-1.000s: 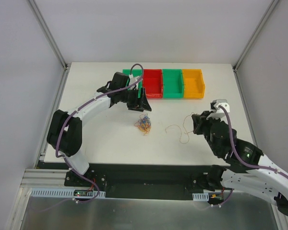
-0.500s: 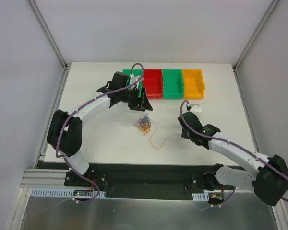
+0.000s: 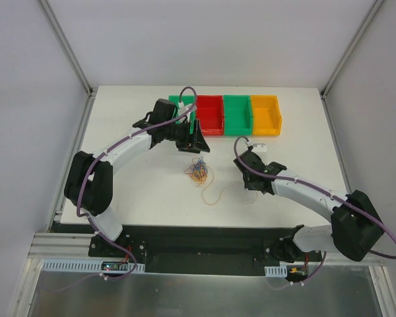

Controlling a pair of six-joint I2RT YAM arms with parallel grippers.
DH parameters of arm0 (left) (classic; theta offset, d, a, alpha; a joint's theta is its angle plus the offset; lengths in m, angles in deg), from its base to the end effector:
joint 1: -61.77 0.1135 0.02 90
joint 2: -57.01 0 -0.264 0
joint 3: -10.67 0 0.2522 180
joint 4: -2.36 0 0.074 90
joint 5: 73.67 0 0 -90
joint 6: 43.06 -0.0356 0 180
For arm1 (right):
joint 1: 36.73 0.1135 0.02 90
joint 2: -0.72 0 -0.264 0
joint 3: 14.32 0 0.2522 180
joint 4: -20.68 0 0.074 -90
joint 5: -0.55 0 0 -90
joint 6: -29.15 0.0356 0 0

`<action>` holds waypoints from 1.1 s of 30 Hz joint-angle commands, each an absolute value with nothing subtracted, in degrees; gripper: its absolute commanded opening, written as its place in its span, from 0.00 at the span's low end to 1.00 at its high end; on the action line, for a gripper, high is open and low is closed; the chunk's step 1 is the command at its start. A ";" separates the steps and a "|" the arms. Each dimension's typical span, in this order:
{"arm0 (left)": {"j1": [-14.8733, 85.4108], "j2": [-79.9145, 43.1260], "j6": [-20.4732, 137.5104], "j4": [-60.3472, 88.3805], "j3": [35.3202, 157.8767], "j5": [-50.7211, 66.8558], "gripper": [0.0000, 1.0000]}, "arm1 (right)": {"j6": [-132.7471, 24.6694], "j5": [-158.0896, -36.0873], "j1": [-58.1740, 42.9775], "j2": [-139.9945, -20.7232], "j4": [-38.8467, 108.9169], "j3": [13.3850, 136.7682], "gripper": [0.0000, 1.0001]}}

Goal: Untangle the cables

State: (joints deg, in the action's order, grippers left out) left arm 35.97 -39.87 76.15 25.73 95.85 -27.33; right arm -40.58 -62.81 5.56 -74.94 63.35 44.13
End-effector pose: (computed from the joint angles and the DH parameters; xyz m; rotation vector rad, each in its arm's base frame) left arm 0.3316 -0.1876 0.2671 0.4048 2.2823 -1.3510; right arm 0.1947 0.1555 0.2031 -0.3154 2.4405 -0.1538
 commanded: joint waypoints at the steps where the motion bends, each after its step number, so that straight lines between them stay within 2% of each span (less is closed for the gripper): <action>1: 36.63 -39.14 76.65 24.03 95.36 -29.37 0.60 | -36.35 -54.24 5.90 -70.48 68.52 46.02 0.01; 4: 36.63 -39.23 76.82 23.86 95.36 -29.73 0.60 | -32.30 -45.53 5.90 -64.42 75.90 46.11 0.01; 7: 36.63 -39.05 76.91 23.51 95.27 -29.90 0.60 | -34.21 -42.78 5.99 -57.75 79.26 47.25 0.01; 10: 36.72 -39.14 77.35 23.24 95.18 -30.16 0.60 | -41.31 -46.89 5.99 -52.82 76.30 47.26 0.01; 12: 36.63 -39.32 77.87 22.80 94.92 -30.60 0.60 | -46.33 -53.91 5.99 -51.66 71.47 45.33 0.01; 17: 36.63 -38.97 77.88 22.19 94.57 -30.61 0.60 | -48.29 -64.13 6.34 -59.90 67.49 46.10 0.01; 25: 36.63 -39.84 77.88 22.18 94.92 -31.83 0.60 | -39.51 -45.43 14.16 -79.86 80.04 58.76 0.01; 29: 36.63 -40.72 78.23 22.01 95.62 -34.12 0.58 | -36.78 -43.31 13.81 -78.92 79.97 57.98 0.01; 33: 34.79 -41.25 77.00 21.92 96.85 -36.84 0.62 | -36.76 -42.42 13.64 -67.09 76.12 53.34 0.01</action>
State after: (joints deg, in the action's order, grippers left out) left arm 35.94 -40.61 77.66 23.56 94.78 -32.14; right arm -38.77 -46.66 13.86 -78.74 76.66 56.11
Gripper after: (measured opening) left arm 0.604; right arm 0.011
